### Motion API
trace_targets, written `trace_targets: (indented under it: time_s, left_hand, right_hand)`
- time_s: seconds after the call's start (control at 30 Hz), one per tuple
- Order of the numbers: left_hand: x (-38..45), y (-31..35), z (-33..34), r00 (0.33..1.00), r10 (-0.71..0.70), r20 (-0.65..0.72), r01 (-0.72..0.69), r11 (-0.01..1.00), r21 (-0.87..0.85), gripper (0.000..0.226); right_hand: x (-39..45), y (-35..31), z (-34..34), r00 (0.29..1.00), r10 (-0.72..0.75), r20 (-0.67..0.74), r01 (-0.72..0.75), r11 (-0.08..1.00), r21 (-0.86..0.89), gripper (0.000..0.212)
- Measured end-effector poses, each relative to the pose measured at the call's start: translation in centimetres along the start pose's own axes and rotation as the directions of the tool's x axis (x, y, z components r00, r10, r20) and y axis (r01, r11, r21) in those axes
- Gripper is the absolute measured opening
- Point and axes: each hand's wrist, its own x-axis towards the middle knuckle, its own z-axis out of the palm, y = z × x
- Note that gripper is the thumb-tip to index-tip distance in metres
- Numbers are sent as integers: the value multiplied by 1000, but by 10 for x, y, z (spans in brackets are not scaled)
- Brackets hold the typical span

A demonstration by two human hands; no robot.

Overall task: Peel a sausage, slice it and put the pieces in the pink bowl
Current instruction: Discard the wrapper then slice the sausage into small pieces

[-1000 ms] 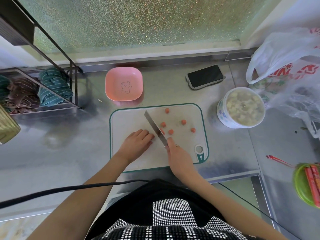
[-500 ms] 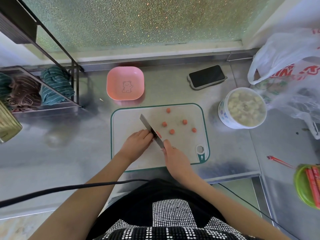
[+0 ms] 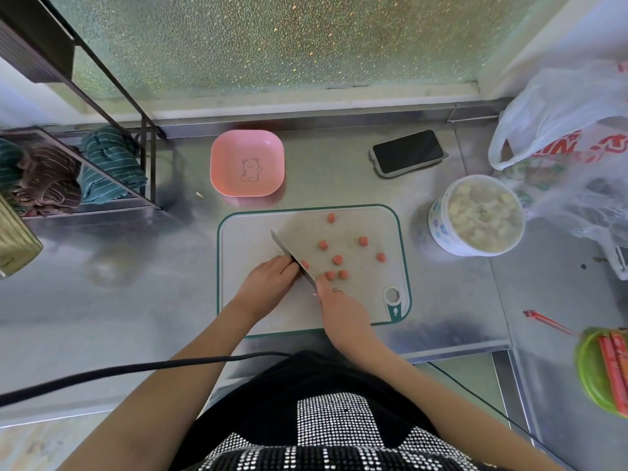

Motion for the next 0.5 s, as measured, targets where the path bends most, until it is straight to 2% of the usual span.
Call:
trace_targets:
  time_s: [0.07, 0.17, 0.27, 0.37, 0.43, 0.5]
  left_hand:
    - [0, 0, 0, 1000, -3, 2, 3, 1000, 3, 27]
    - [-1, -1, 0, 1000, 13, -15, -13, 1000, -5, 9]
    - [-3, -3, 1, 1000, -2, -12, 1, 999, -38, 20]
    - [-6, -2, -1, 998, -16, -54, 13, 999, -51, 17]
    - [-5, 0, -6, 997, -41, -63, 37, 998, -58, 7]
    - [-4, 2, -7, 997, -60, -53, 57, 997, -60, 16]
  right_hand:
    - [-1, 0, 0, 1000, 8, -5, -8, 1000, -17, 40]
    - [-2, 5, -3, 997, 75, -35, -74, 997, 25, 40]
    - [-3, 8, -6, 992, 114, -50, -108, 989, 99, 40]
    - [-5, 3, -4, 996, 63, -58, -56, 990, 128, 39]
    - [-6, -1, -4, 998, 32, -55, -24, 990, 138, 36]
    - [-6, -4, -5, 998, 11, -55, -3, 990, 142, 32]
